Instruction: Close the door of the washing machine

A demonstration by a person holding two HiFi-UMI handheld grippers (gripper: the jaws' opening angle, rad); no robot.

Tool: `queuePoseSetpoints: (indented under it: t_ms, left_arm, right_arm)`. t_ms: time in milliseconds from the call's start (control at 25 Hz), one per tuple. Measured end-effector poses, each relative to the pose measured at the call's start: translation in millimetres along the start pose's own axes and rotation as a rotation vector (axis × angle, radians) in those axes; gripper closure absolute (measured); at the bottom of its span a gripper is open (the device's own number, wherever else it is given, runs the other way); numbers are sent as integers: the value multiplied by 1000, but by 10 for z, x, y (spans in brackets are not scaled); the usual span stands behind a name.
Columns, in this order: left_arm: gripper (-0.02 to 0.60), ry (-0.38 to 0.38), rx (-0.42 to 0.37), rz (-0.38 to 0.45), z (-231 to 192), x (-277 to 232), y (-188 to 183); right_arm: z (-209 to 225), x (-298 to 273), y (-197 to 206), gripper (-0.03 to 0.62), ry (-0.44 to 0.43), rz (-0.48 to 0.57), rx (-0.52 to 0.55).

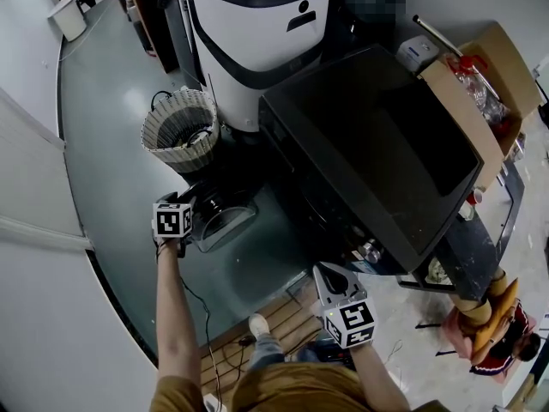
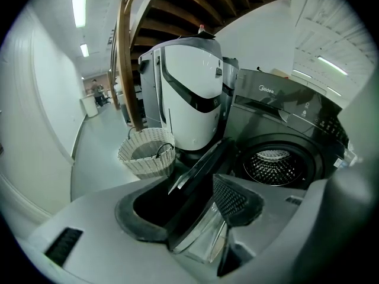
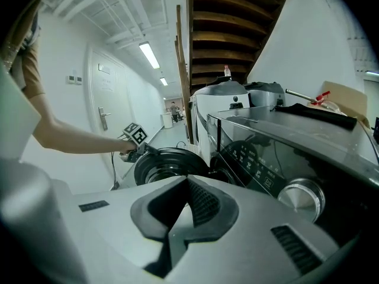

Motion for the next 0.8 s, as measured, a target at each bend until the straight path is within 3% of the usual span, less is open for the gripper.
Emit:
queuePoseSetpoints:
  t_ms: [800]
  left_arm:
    - [379,18,-53,-23,303,191,157]
  right_arm:
    - [-144,304,70,582,19,25,-1]
Point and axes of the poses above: the fingertips, and each gripper's own axes: x backward along the fingers, z to its right, y out of its underside, the point moved 1 cm from there along x, backward along the fingers, and after that the axes turned 9 degrees about -x, right-handed, at the moved point
